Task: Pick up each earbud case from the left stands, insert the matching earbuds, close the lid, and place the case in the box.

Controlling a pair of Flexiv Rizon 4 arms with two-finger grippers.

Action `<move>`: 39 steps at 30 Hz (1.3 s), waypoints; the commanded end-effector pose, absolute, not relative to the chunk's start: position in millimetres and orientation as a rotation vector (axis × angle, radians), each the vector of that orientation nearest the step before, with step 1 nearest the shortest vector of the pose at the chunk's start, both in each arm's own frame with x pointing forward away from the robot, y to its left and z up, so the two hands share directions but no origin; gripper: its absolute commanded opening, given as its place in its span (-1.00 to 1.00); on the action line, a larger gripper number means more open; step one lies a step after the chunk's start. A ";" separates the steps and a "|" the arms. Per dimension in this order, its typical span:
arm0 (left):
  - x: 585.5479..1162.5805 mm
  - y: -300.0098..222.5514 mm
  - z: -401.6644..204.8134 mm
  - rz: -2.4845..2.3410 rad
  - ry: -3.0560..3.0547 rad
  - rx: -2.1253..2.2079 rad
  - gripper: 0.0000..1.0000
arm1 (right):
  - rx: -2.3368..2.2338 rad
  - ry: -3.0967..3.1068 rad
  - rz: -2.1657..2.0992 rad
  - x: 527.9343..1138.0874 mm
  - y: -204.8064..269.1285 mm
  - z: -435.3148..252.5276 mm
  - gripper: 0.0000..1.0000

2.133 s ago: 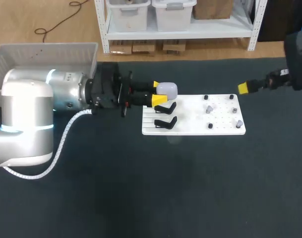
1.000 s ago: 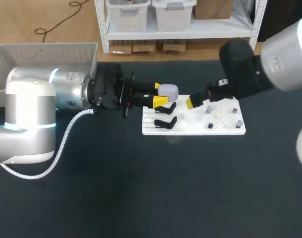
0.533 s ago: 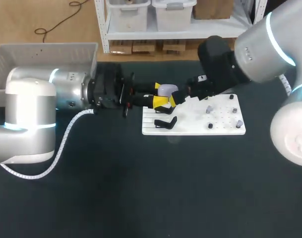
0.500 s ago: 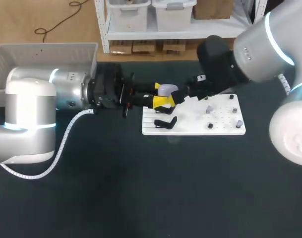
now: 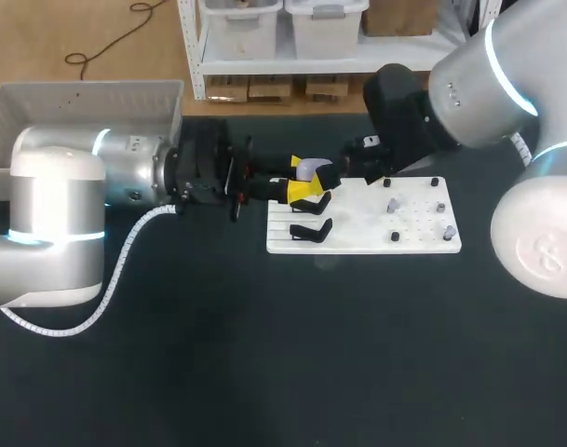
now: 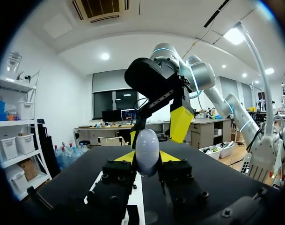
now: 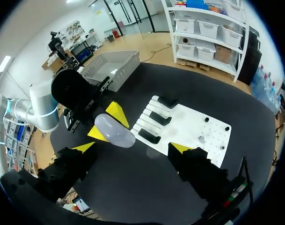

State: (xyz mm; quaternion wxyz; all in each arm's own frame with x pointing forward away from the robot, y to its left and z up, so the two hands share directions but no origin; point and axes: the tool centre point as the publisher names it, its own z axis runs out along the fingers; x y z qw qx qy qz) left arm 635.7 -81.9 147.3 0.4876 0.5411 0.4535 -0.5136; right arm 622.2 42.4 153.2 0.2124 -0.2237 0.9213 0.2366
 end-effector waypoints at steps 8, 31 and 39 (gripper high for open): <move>635.7 -81.8 146.5 -1.248 1.100 1.314 -1.00 | -0.604 2.565 0.638 630.6 41.2 150.7 1.00; 635.7 -81.8 146.5 -1.248 1.100 1.314 -1.00 | -0.531 2.469 0.598 645.4 23.3 178.0 1.00; 635.7 -81.8 146.5 -1.248 1.100 1.314 -1.00 | -0.573 2.486 0.363 642.0 -19.0 188.5 1.00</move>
